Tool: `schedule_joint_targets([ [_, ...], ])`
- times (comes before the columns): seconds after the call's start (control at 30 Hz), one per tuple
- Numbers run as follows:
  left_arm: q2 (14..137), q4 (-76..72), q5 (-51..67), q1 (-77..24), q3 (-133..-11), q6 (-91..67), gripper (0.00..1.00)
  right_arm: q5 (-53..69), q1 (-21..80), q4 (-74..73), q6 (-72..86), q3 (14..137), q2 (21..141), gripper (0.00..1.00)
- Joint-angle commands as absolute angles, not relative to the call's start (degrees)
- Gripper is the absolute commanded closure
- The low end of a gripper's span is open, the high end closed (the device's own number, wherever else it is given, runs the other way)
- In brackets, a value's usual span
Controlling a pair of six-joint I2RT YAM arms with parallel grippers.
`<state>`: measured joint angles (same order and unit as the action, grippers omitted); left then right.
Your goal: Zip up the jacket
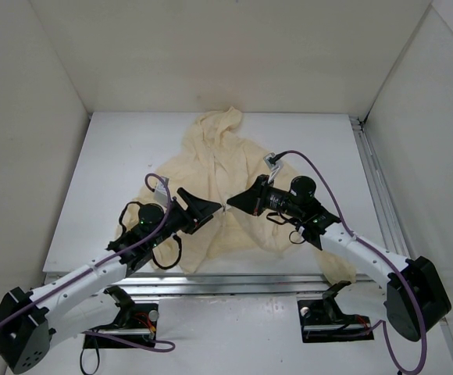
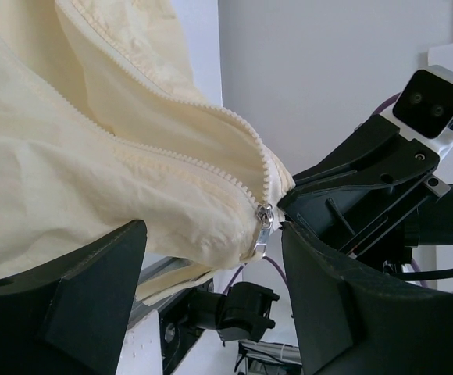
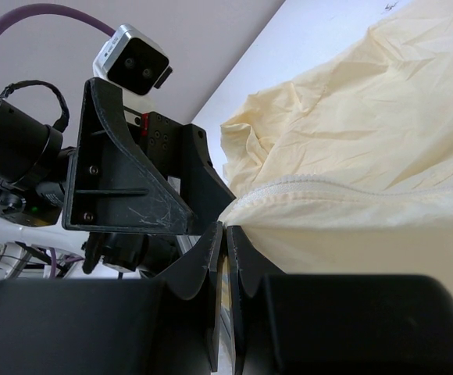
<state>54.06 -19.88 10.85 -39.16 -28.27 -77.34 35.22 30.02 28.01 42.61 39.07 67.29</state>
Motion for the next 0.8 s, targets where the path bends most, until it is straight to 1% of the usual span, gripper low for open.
schedule_joint_targets([
  [0.0,54.8,-25.2,10.8,-38.7,-29.2,-76.6,0.35,36.1,30.5,34.5,43.1,39.6,65.5,1.00],
  [0.2,56.7,-28.0,11.7,-38.7,-28.7,-77.1,0.36,36.4,30.5,34.6,43.3,39.9,65.5,1.00],
  [0.3,57.2,-29.6,12.0,-38.7,-28.0,-77.4,0.39,36.5,30.4,34.7,43.4,39.7,65.4,1.00],
  [0.5,57.8,-35.7,12.0,-38.7,-25.9,-78.6,0.47,36.7,30.3,35.0,43.9,39.6,65.5,1.00],
  [0.53,57.9,-36.5,12.2,-38.7,-25.8,-78.6,0.50,36.7,30.4,35.0,43.9,39.6,65.5,1.00],
  [0.77,59.0,-41.3,12.4,-38.7,-24.4,-79.3,0.57,36.8,30.3,35.6,44.7,39.5,65.3,1.00],
])
